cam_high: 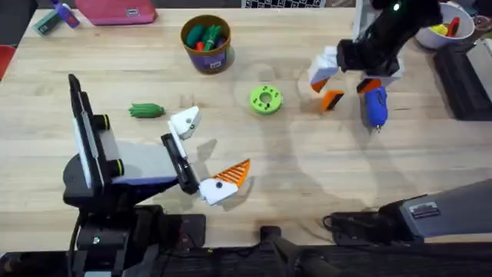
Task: Pick up the gripper from the table and insert it into the empty holder that is missing its gripper. Then pick up a screw, insert it into the mounting hole, and use the screwdriver to tighten it. Finally, clean up the table by picking up the vegetable and placing it into the bucket.
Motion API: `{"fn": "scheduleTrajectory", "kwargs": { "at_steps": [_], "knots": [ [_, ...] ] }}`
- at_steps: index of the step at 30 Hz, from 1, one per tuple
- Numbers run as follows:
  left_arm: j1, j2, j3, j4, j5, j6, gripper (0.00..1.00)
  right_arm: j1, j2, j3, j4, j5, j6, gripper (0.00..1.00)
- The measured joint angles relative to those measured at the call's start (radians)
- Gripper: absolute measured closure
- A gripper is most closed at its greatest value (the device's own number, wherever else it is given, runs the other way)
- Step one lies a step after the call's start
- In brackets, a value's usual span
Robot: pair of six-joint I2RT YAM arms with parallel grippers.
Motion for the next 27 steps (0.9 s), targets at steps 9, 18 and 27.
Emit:
{"fn": "scheduleTrajectory", "kwargs": {
  "at_steps": [9, 18, 27],
  "knots": [
    [0.000, 0.000, 0.000, 0.000, 0.000, 0.000, 0.015, -0.034, 0.000, -0.089, 0.070, 0.001, -0.002, 0.089],
    [0.000, 0.000, 0.000, 0.000, 0.000, 0.000, 0.016, -0.017, 0.069, -0.089, 0.120, 0.020, -0.033, 0.131],
    [0.000, 0.000, 0.000, 0.000, 0.000, 0.000, 0.015, -0.014, 0.084, -0.090, 0.115, 0.031, -0.045, 0.352]
  ]
}}
